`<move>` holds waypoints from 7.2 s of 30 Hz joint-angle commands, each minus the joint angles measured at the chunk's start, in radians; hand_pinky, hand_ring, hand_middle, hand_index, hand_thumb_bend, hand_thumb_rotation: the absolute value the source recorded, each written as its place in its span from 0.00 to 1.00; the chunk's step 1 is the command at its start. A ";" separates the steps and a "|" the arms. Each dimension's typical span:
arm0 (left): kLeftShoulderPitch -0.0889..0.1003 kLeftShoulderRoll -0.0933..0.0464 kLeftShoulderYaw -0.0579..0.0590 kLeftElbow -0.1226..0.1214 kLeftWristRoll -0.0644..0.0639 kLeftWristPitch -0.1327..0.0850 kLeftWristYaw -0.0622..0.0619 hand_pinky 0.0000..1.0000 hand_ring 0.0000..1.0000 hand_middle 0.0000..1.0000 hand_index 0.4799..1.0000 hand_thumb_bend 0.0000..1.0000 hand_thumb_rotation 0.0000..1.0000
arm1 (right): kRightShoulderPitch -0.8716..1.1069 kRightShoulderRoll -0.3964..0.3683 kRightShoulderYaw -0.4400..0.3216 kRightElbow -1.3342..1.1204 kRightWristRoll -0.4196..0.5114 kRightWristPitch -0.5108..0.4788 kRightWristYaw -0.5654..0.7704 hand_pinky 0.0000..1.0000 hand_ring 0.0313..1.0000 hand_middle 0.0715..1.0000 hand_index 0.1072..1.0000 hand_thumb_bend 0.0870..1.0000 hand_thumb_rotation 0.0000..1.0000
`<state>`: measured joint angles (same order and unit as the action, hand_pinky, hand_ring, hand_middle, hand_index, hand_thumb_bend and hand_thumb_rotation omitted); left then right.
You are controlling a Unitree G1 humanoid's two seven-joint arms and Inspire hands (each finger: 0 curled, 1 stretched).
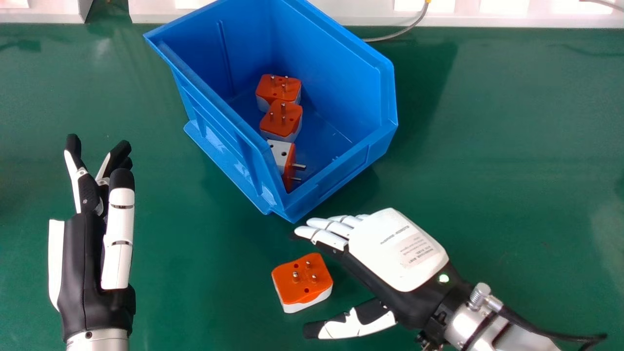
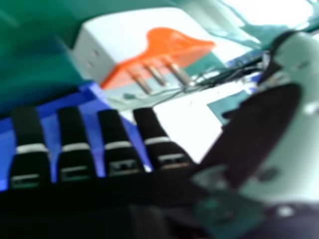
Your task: Pick all objects and put in blue box
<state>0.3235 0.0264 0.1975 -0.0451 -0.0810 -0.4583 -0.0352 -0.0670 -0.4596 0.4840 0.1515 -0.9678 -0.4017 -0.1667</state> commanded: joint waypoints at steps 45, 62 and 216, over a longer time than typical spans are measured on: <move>0.012 0.009 0.011 -0.050 0.002 -0.015 -0.004 0.93 0.94 0.93 0.88 0.44 0.88 | -0.234 0.069 0.199 0.274 -0.068 0.114 0.020 0.54 0.60 0.61 0.52 0.49 0.16; 0.003 0.010 0.013 -0.061 -0.009 0.003 -0.011 0.95 0.95 0.94 0.90 0.40 0.88 | -0.225 0.082 0.183 0.245 0.085 0.124 0.145 0.23 0.28 0.39 0.47 0.46 0.01; -0.047 0.000 -0.007 -0.009 0.008 0.020 0.000 0.98 0.94 0.92 0.87 0.44 0.87 | 0.264 0.255 -0.350 -0.167 0.541 0.083 -0.282 1.00 1.00 1.00 1.00 0.31 0.99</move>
<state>0.2800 0.0204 0.1900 -0.0472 -0.0768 -0.4257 -0.0386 0.1986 -0.2175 0.1554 -0.0125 -0.4704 -0.2827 -0.4621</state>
